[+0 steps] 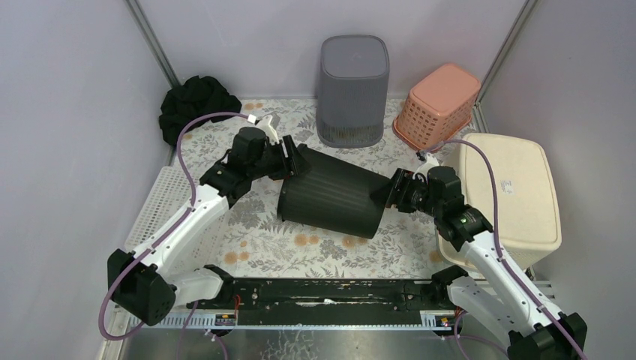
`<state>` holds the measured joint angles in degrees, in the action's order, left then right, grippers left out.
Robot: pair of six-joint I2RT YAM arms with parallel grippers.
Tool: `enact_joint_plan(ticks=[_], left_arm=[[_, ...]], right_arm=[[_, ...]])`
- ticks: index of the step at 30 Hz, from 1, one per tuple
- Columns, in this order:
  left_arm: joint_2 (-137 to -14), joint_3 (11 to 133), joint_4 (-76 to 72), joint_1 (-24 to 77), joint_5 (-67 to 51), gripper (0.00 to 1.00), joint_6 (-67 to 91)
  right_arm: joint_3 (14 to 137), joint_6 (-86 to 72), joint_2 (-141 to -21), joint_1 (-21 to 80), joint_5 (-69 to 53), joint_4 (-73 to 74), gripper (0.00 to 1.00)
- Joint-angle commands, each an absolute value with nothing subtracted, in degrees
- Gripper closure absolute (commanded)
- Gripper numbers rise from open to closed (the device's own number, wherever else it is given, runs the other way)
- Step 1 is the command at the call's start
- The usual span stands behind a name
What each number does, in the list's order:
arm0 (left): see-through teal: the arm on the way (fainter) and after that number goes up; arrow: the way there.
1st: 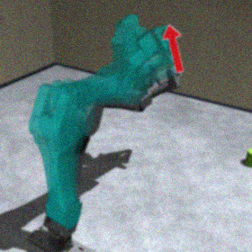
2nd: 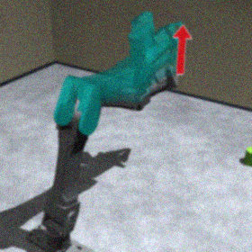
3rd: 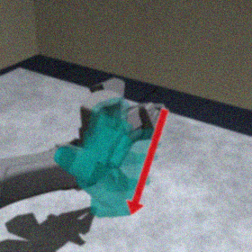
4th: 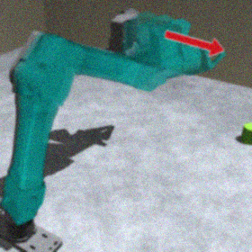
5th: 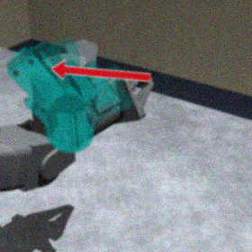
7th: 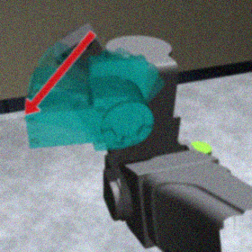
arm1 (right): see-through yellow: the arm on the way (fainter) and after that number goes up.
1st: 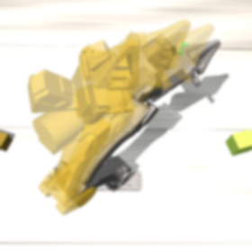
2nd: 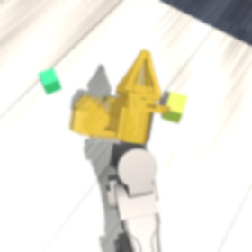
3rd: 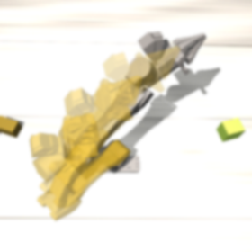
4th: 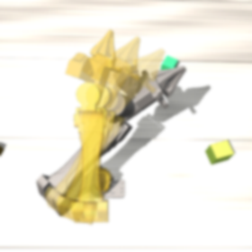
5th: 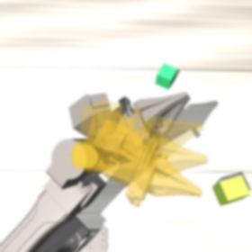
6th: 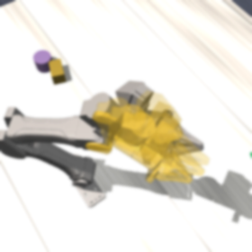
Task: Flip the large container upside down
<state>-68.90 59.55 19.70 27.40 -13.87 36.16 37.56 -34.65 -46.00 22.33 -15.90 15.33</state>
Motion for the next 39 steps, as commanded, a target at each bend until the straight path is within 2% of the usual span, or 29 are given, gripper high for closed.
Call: enact_joint_plan(ticks=[1, 3, 6, 8, 10, 16, 24, 25, 27, 30, 39], left_arm=[[-67.7, 61.9, 23.3, 28.8, -10.7, 0.36, 33.1], [-67.5, 62.3, 24.5, 29.8, -9.3, 0.36, 32.5], [-67.3, 63.2, 26.4, 31.0, -6.9, 0.36, 31.8], [-67.2, 63.7, 27.2, 31.9, -5.7, 0.36, 31.5], [-67.1, 63.7, 27.2, 32.3, -5.8, 0.36, 31.5], [-67.9, 63.7, 26.3, 33.7, -6.6, 0.36, 32.1], [-69.1, 63.2, 21.4, 34.3, -12.0, 0.34, 33.5], [-69.5, 62.9, 20.5, 34.4, -12.8, 0.30, 33.9], [-70.3, 62.2, 18.5, 34.8, -14.9, 0.12, 34.5], [-71.3, 61.1, 15.8, 35.7, -16.7, 0.01, 35.3], [-74.2, 58.0, 10.0, 39.4, -18.2, 0.00, 38.3]], right_arm=[[38.1, -37.9, -45.6, 22.0, -20.3, 9.7, 0.35], [38.4, -38.4, -45.7, 22.0, -20.8, 9.4, 0.37], [38.7, -39.2, -46.1, 21.9, -22.0, 8.1, 0.47], [38.8, -40.0, -46.3, 21.8, -23.1, 6.8, 0.58], [39.2, -40.8, -46.7, 21.8, -24.5, 5.7, 0.65], [42.0, -41.7, -47.8, 21.8, -27.7, 3.6, 0.79], [48.3, -41.1, -47.3, 21.8, -28.7, 6.5, 0.82], [49.5, -40.8, -47.2, 21.8, -28.6, 7.2, 0.83], [51.2, -40.2, -46.8, 21.8, -28.4, 8.6, 0.83], [53.4, -39.3, -46.2, 21.8, -27.8, 11.0, 0.84], [59.8, -37.3, -46.5, 21.8, -27.1, 15.1, 0.84]])
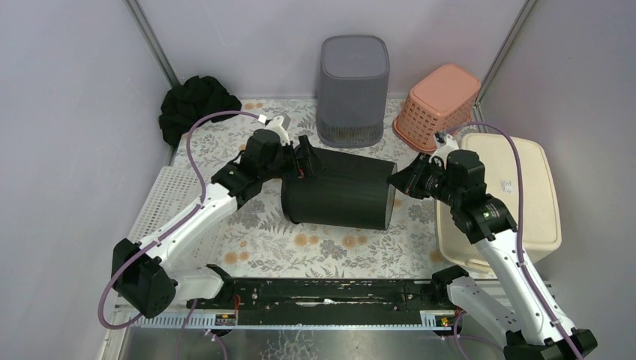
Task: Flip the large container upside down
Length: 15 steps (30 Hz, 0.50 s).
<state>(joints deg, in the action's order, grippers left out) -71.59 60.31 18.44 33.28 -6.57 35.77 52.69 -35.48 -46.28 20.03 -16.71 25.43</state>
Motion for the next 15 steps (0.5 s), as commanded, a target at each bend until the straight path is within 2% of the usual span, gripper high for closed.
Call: enact_joint_plan(ticks=[1, 10, 15], left_arm=[[-74.6, 57.4, 9.3, 39.9, -18.0, 0.00, 38.7], [-75.7, 45.5, -0.9, 41.1, -14.2, 0.00, 44.3], [-77.1, 42.2, -0.4, 40.9, -8.4, 0.00, 43.7]], right_arm=[[60.7, -37.0, -46.7, 21.9, -27.1, 15.5, 0.84], [66.8, -35.9, -49.7, 21.9, -28.0, 17.1, 0.84], [69.2, -35.7, -52.4, 21.9, -28.9, 16.3, 0.84]])
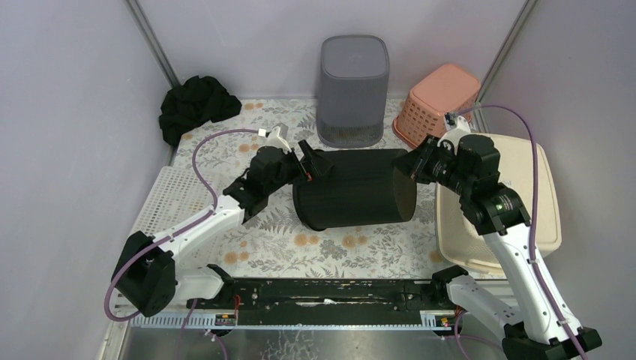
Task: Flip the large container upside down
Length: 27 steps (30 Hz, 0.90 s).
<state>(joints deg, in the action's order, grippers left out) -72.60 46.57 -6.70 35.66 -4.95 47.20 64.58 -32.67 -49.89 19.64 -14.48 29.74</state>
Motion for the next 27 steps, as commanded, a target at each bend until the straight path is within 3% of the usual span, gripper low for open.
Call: enact_joint_plan(ticks=[1, 11, 16, 22, 27], left_arm=[[-77.7, 42.0, 0.5, 40.9, -6.8, 0.00, 42.9], [-82.9, 39.9, 3.6, 32.7, -0.2, 0.00, 38.2], [-83.6, 39.2, 5.4, 29.2, 3.4, 0.00, 35.8], [-84.4, 39.5, 7.3, 25.2, 7.5, 0.00, 35.9], [-81.0, 41.9, 9.3, 23.8, 7.8, 0.00, 36.1]], right_arm=[[69.6, -35.8, -53.1, 21.9, -29.3, 16.1, 0.84], [72.0, -36.5, -60.1, 21.8, -31.6, 12.4, 0.81], [71.7, -38.1, -62.8, 21.9, -33.7, 9.1, 0.69], [71.0, -38.1, -64.7, 21.9, -34.0, 7.4, 0.46], [70.7, -37.3, -66.7, 22.0, -34.6, 6.5, 0.44]])
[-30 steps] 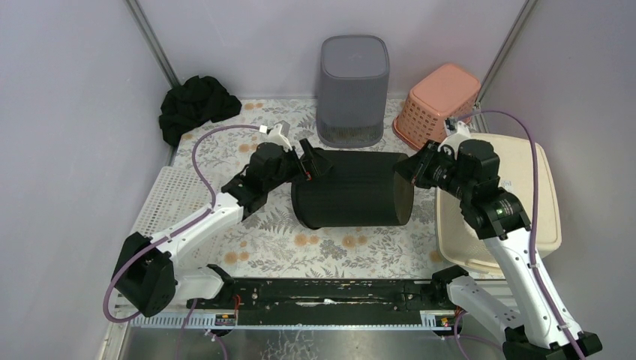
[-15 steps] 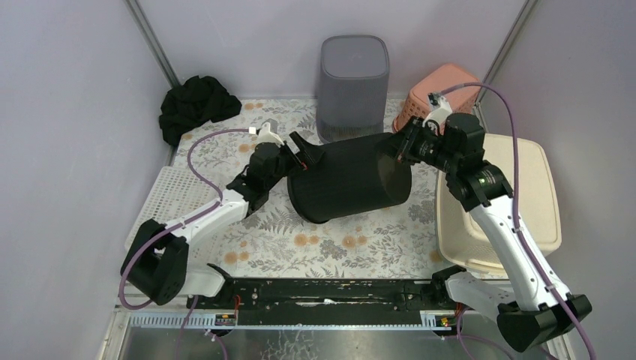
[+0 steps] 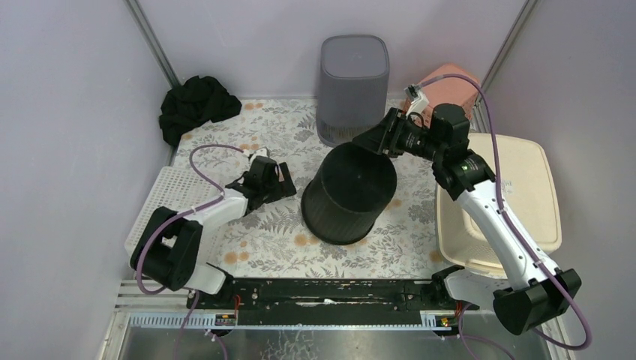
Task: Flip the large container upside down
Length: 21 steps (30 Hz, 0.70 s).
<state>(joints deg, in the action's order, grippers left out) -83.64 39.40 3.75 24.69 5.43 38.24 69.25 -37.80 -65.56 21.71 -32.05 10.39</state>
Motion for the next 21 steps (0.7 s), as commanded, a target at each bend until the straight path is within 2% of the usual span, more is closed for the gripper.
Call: enact_joint_plan(ticks=[1, 5, 11, 21], left_arm=[[-80.2, 43.1, 10.4, 23.8, 7.7, 0.00, 35.9], [-75.2, 47.1, 15.1, 23.8, 4.9, 0.00, 35.4], [-66.5, 52.4, 21.7, 23.8, 0.7, 0.00, 34.7], [-56.6, 60.7, 30.8, 23.8, -0.4, 0.00, 33.5]], right_arm=[[71.0, -36.5, -66.7, 21.9, -34.2, 7.5, 0.44], [72.7, -31.0, -64.0, 21.9, -29.1, 16.7, 0.40], [72.6, -25.3, -55.0, 21.9, -20.3, 28.8, 0.26], [58.3, -26.1, -43.6, 21.9, -19.2, 33.4, 0.18]])
